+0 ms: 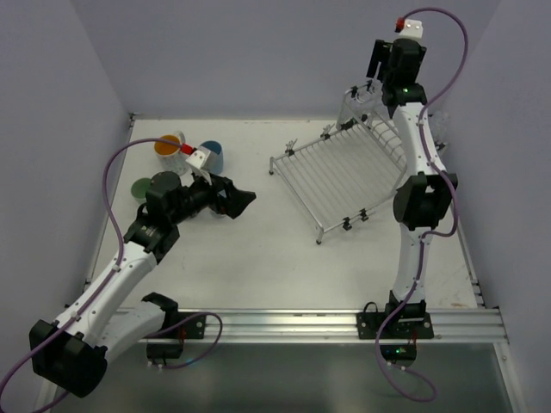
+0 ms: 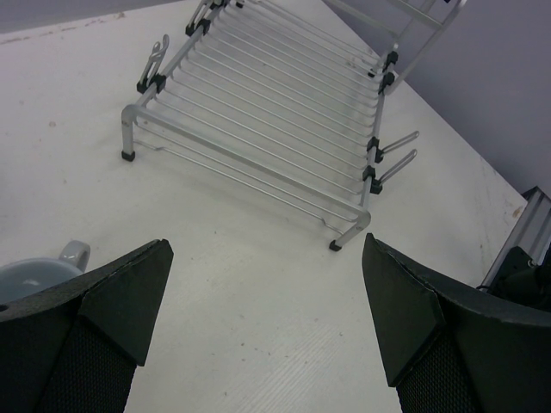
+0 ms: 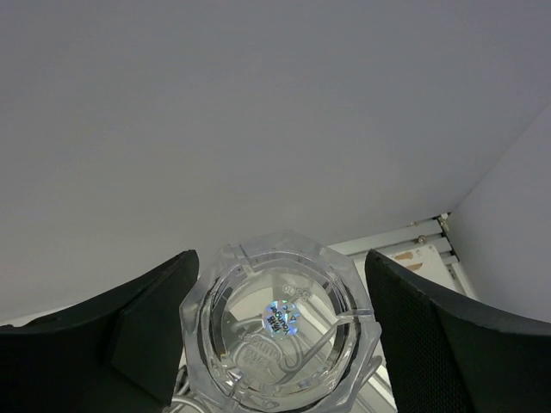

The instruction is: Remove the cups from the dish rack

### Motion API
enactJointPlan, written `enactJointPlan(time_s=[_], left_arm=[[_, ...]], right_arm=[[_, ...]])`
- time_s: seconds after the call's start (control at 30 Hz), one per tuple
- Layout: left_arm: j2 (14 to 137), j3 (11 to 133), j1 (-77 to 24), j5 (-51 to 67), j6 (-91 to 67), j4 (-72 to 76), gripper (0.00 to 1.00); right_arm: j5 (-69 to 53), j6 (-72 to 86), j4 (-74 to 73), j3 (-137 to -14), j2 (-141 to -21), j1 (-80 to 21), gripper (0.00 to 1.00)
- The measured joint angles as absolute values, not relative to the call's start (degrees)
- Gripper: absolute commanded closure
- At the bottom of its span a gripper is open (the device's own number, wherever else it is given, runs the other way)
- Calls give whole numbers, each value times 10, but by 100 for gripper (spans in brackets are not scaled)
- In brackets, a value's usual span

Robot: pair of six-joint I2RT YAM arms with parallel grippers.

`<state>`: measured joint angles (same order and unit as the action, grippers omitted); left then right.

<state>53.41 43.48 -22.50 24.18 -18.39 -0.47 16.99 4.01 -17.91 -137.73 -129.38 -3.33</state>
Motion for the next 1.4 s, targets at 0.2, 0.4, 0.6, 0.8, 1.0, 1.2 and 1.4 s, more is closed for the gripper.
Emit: enactJointPlan(time_s=[0.2,0.4,0.6,0.8,1.0,1.2,1.4], left_arm=[[537,435,-223,242,-184,-4,0],[542,435,-221,243,-185,-1,0],[548,435,-220,244,-207,19,0],[559,439,-220,258,-255,63,0],[575,440,-219,281,-348,150,10],[592,440,-219,283,-464,285,12],[632,443,-219,275,-533,373,14]], right_arm=[[169,42,-133,-1345,-1289,-31,45],[168,42,-109,-1316,-1273,-31,50],[156,46,-79,-1264,-1220,-30,51],[98,101,-32,-1207,-1116,-30,52],[-46,265,84,-1020,-961,-34,53],[-156,425,222,-804,-878,-111,52],[-239,549,321,-664,-860,-216,52]])
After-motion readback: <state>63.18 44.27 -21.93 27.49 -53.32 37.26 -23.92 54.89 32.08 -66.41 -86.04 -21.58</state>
